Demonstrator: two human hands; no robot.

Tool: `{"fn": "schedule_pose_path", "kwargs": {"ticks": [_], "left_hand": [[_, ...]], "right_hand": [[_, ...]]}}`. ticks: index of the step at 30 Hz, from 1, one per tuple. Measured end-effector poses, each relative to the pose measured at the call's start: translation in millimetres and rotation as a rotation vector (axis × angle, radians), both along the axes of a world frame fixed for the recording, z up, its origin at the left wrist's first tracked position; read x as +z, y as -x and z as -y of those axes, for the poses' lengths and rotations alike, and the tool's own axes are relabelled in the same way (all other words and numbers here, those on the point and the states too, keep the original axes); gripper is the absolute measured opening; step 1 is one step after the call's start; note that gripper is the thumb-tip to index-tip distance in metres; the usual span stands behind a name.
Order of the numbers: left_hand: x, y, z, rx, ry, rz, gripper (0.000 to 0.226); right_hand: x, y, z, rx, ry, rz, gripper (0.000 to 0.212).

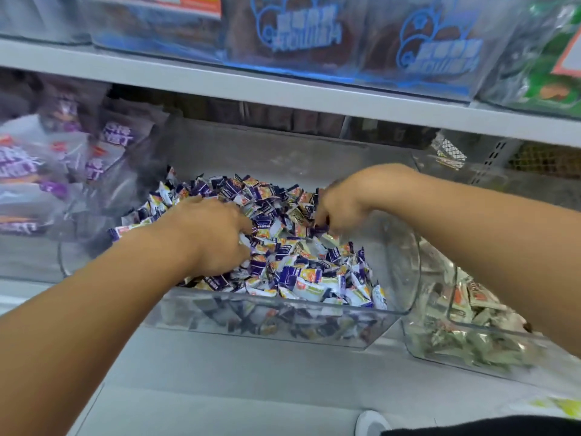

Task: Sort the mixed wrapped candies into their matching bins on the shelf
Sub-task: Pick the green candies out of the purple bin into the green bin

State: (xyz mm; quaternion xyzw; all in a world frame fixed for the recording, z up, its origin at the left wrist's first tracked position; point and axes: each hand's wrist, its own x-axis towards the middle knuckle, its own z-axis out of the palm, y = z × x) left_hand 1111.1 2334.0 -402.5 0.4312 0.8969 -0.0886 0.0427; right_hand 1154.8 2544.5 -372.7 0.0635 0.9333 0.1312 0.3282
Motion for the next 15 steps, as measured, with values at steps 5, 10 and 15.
{"fn": "schedule_pose_path", "kwargs": {"ticks": [5, 10, 15], "left_hand": [[-2.6, 0.0, 0.2, 0.010, -0.037, -0.003, 0.036], [-12.7, 2.6, -4.3, 0.011, -0.061, -0.027, 0.040], [-7.0, -0.9, -10.6, -0.064, -0.260, -0.132, 0.034]], "right_hand": [[-2.7, 17.7, 3.6, -0.011, 0.221, -0.252, 0.022], [-26.1, 29.3, 7.5, 0.025, 0.215, -0.279, 0.030], [-29.6, 28.8, 5.1, -0.007, 0.198, -0.112, 0.023]]}}
